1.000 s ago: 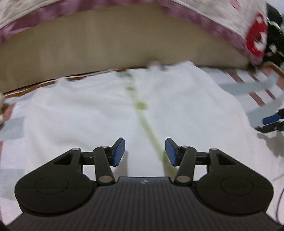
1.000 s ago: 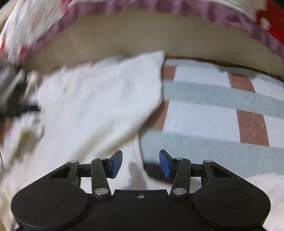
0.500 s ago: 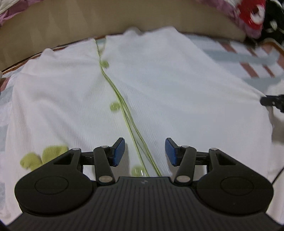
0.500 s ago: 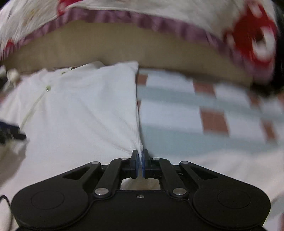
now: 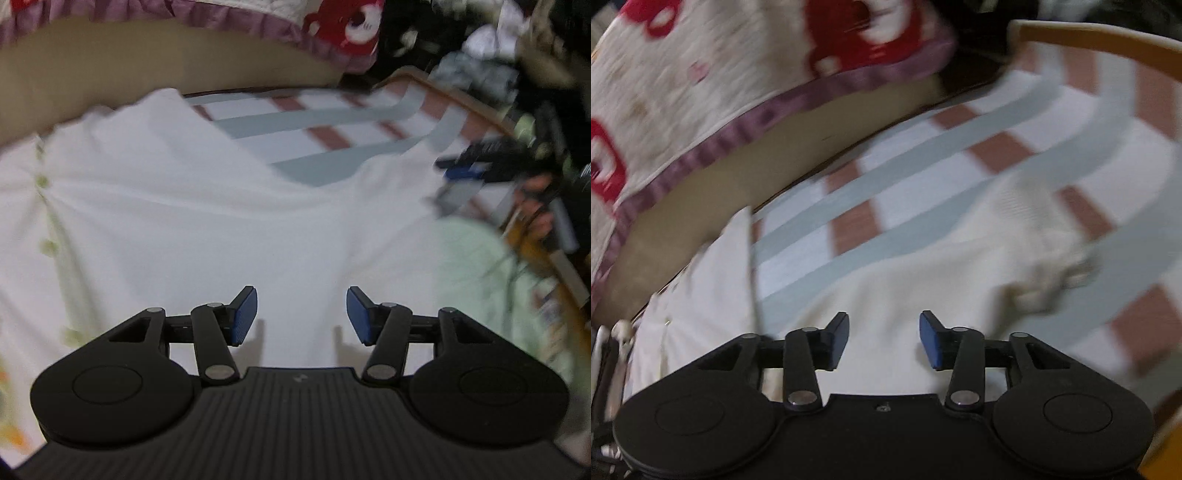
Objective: Fold clothes
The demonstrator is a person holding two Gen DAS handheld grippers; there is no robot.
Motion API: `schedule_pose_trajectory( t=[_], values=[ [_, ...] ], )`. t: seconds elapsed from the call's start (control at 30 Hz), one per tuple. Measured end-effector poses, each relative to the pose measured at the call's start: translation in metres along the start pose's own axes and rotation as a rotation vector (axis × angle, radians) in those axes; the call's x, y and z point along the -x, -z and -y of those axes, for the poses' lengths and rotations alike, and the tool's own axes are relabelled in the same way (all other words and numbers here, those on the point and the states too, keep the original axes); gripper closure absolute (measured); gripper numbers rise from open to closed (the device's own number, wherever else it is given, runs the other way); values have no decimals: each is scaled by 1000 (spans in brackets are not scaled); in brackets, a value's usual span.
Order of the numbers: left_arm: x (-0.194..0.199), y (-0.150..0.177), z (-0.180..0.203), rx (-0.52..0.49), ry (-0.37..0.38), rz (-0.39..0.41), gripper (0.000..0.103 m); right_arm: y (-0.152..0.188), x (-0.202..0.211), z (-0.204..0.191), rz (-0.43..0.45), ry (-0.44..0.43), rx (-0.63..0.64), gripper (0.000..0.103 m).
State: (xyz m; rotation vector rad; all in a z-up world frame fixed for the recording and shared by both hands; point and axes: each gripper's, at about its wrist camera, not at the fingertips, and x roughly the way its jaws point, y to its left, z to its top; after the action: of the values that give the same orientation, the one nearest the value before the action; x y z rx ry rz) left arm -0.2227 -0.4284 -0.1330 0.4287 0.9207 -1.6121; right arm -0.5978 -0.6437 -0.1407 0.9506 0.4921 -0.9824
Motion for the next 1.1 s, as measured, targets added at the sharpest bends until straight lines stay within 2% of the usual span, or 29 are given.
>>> schedule_pose_trajectory(
  t=[0.1,0.33,0.4,0.47,0.57,0.7,0.73,0.77,0.8,0.83,0.87,0.9,0.93,1.03,1.1],
  values=[
    [-2,14,14,42,35,21,50,-8,0,29,-29,16,-33,47],
    [12,45,53,-104,54,-77,48,5,-22,66,-75,-61,-179,40],
    [12,54,57,-154,12,-91,46,12,-32,65,-105,-68,-160,40],
    [8,61,61,-214,-46,-99,44,18,-34,61,-62,-92,-148,39],
    [1,67,65,-239,-57,-126,38,20,-40,58,-12,-140,-167,39],
    [-7,74,63,-250,-68,-150,37,8,-53,57,85,-96,-200,39],
    [-9,76,63,-257,-78,-154,44,4,-56,59,109,-90,-230,39],
    [-11,77,62,-266,-90,-159,57,0,-59,62,133,-83,-261,39],
    [-13,78,62,-271,-100,-166,97,-4,-62,64,157,-77,-292,39],
    [-12,77,60,-256,-101,-169,99,-7,-62,63,189,-53,-297,40],
    [-9,76,57,-223,-89,-163,99,-11,-62,62,221,-28,-301,49],
    [-4,73,53,-192,-72,-152,99,-15,-52,57,261,-4,-244,87],
    [3,70,50,-163,-49,-134,99,-19,-42,51,301,21,-185,97],
    [28,63,44,-120,20,-95,99,-31,-11,34,418,94,-9,99],
    [41,61,42,-85,73,-88,99,-36,24,24,490,151,97,100]
  ],
)
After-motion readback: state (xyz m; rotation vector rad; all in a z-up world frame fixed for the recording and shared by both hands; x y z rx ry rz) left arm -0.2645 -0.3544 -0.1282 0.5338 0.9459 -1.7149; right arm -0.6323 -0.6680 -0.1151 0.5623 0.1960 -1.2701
